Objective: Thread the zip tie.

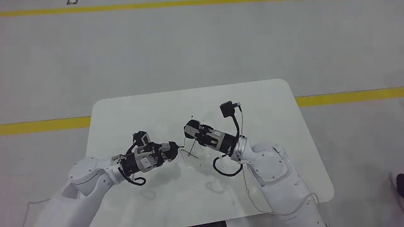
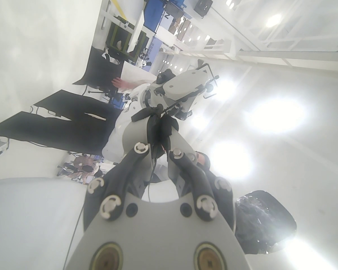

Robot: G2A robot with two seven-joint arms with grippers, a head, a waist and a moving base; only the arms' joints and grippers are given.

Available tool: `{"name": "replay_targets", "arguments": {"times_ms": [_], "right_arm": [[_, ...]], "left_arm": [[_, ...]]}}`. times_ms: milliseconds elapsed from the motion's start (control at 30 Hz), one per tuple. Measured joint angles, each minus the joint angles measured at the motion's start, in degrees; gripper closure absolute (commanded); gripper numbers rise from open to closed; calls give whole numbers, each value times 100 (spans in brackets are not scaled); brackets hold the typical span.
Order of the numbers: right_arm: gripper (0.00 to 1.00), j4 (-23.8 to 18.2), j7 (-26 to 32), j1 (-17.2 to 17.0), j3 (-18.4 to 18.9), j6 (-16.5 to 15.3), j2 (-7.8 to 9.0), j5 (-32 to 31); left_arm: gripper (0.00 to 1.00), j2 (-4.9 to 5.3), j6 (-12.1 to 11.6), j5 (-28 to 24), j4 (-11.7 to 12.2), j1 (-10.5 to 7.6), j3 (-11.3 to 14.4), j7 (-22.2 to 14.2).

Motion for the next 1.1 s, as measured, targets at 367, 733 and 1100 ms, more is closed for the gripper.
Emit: {"name": "replay_targets", "arguments": {"times_ms": [367, 733, 1100], "right_arm": [[100, 0, 0, 0, 0, 0, 0, 0], [100, -52, -178, 37, -93, 0, 66, -177], [100, -6, -232, 141, -297, 0, 179, -252]], "left_arm": [[100, 12, 93, -158, 67, -5, -6, -143], [100, 12, 93, -158, 67, -5, -6, -143], [100, 12, 93, -158, 67, -5, -6, -143]]}}
